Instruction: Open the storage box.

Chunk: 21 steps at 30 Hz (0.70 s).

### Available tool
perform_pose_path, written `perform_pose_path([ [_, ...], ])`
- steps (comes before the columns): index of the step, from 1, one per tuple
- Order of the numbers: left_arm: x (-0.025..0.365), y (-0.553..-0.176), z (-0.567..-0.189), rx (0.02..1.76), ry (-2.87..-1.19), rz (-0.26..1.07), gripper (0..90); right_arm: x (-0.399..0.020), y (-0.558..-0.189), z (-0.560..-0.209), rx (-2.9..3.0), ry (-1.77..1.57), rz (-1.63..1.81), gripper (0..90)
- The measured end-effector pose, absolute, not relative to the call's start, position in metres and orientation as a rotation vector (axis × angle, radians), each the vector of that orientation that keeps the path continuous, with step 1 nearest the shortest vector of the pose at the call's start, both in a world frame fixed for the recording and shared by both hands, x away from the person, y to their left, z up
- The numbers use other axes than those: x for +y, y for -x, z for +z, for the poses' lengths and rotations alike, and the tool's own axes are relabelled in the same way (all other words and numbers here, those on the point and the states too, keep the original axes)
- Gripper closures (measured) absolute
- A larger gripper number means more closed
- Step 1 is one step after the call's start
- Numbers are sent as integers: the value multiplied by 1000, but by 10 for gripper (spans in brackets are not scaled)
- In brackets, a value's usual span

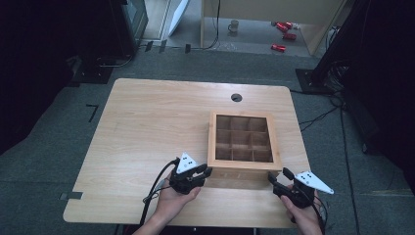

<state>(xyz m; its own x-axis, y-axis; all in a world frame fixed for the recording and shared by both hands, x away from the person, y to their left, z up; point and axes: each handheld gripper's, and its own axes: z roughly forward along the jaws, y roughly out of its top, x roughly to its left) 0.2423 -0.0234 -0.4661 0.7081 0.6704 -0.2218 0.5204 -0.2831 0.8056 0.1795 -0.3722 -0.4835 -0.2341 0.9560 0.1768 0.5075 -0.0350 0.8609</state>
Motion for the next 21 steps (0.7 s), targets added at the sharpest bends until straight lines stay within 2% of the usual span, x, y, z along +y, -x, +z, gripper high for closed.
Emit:
perform_pose_path([
  [17,-20,-247,-457,910,-1920,190,702,-367,-187,-478,1709,-1485,1178,362],
  [19,-19,-246,-456,902,-1917,195,668,-367,-188,-477,1698,-1482,1171,362],
  [21,-15,-244,-457,887,-1945,213,578,-368,-188,-474,1688,-1470,1176,362],
])
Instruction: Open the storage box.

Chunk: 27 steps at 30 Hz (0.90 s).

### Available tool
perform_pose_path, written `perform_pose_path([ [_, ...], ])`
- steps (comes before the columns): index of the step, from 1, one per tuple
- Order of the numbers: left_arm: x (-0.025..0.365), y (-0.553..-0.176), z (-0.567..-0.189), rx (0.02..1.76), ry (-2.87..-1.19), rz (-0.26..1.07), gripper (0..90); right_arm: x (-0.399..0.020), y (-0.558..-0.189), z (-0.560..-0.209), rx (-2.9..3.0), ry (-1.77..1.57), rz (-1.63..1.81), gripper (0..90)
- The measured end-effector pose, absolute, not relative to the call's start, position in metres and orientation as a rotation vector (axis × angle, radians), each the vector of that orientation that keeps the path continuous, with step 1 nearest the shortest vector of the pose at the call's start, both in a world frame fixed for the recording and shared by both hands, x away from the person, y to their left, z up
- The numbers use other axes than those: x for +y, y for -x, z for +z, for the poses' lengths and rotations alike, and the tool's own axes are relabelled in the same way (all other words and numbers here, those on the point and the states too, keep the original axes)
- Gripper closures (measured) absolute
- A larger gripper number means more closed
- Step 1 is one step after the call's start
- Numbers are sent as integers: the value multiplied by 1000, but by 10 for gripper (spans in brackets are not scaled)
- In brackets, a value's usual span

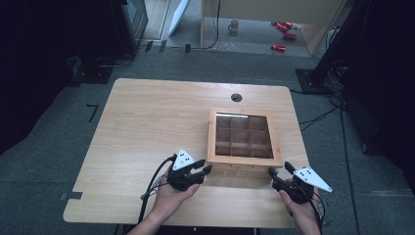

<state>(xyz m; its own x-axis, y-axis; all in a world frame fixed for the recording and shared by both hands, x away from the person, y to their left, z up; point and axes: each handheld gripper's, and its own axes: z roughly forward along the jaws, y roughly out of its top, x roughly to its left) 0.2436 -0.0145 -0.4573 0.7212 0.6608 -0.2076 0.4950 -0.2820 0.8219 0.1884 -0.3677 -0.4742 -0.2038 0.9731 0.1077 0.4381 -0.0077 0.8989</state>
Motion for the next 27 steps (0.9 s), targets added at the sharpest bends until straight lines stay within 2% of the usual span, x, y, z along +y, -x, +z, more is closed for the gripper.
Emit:
perform_pose_path([
  [5,1,-240,-471,930,-1999,248,359,-370,-190,-464,1676,-1420,1202,359],
  [8,13,-241,-480,980,-2040,274,287,-370,-191,-458,1671,-1389,1199,356],
  [19,54,-247,-503,1126,-2107,345,252,-375,-206,-433,1657,-1288,1172,300],
  [27,59,-248,-512,1140,-2133,380,238,-372,-226,-415,1640,-1271,1166,296],
])
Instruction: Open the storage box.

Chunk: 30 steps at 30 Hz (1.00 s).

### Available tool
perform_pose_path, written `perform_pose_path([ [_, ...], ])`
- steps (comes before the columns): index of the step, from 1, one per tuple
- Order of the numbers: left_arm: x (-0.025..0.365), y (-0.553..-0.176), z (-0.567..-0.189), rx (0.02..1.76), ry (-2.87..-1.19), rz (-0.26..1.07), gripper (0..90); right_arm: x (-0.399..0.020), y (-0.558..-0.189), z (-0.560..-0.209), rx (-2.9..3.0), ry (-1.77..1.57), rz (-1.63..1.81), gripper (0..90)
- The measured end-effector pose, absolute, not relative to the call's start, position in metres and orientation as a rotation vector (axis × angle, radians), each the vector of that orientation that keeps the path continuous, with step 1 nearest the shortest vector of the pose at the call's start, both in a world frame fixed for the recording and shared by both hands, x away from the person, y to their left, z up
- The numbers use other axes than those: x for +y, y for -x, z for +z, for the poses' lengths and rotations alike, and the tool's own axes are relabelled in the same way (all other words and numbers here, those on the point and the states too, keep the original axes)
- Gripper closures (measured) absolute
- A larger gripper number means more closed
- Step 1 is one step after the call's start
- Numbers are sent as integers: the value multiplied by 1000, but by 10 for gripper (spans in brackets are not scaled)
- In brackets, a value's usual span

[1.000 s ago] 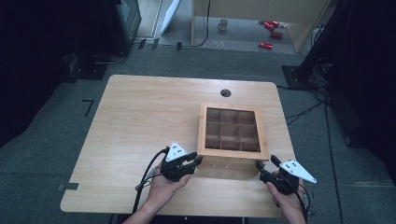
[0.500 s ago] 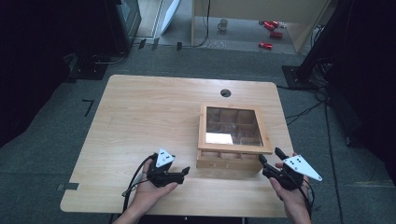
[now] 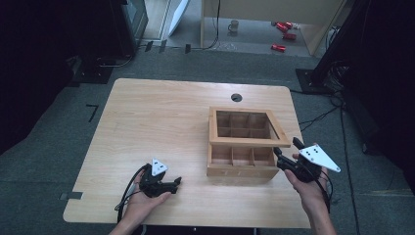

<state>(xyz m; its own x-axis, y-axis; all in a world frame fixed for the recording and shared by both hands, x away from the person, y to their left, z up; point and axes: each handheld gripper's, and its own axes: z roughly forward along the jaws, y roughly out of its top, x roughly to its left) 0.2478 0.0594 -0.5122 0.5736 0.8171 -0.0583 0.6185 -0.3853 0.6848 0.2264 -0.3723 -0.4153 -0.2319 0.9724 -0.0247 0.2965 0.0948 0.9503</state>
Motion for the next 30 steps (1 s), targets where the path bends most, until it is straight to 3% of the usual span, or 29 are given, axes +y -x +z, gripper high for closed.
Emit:
perform_pose_path([
  [14,57,-245,-517,1115,-2132,445,211,-379,-264,-380,1646,-1205,1201,291],
  [30,59,-246,-517,1107,-2125,438,209,-382,-308,-369,1685,-1154,1295,438],
])
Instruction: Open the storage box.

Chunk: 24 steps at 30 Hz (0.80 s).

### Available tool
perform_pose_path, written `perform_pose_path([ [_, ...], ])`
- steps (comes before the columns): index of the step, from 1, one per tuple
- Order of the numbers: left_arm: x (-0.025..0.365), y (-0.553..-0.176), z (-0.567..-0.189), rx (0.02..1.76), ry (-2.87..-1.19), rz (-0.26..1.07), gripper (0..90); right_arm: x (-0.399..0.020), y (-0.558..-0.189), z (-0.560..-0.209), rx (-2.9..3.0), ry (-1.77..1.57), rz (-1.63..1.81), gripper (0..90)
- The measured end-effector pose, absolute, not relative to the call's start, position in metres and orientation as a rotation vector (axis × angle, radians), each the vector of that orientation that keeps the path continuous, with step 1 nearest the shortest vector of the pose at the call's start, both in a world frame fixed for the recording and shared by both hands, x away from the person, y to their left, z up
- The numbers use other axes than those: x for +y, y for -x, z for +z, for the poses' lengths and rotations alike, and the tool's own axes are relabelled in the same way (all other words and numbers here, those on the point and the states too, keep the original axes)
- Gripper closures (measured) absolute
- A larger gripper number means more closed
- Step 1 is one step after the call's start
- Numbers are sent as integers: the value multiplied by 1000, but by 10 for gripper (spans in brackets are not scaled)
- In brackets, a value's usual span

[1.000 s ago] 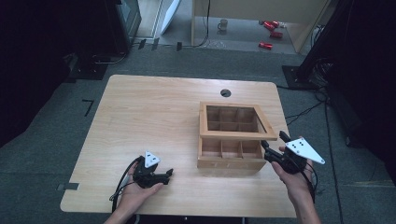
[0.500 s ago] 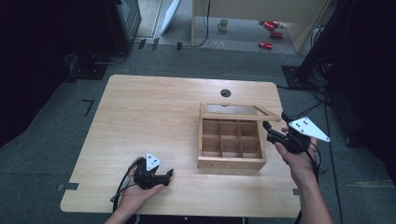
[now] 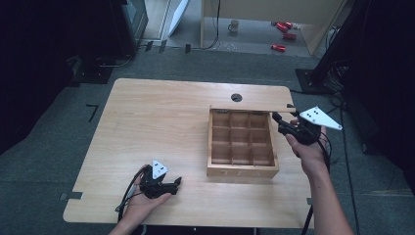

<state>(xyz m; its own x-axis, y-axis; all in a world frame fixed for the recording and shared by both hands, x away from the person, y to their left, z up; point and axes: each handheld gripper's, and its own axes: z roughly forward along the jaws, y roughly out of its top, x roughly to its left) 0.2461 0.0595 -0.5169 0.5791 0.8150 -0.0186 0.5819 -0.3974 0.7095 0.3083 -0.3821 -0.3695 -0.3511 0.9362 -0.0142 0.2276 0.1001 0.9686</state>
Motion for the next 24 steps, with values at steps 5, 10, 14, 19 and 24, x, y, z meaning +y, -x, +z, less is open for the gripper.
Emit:
perform_pose_path([
  [5,60,-246,-517,1106,-2125,436,209,-387,-322,-362,1674,-1148,1294,540],
  [10,60,-246,-517,1106,-2121,430,209,-402,-341,-349,1665,-1169,1388,635],
  [14,60,-247,-517,1105,-2121,433,209,-403,-353,-343,1682,-1172,1373,643],
  [19,60,-247,-517,1107,-2113,425,209,-401,-370,-338,1666,-1192,1352,655],
  [24,61,-247,-517,1108,-2112,421,209,-397,-387,-334,1626,-1250,1326,662],
])
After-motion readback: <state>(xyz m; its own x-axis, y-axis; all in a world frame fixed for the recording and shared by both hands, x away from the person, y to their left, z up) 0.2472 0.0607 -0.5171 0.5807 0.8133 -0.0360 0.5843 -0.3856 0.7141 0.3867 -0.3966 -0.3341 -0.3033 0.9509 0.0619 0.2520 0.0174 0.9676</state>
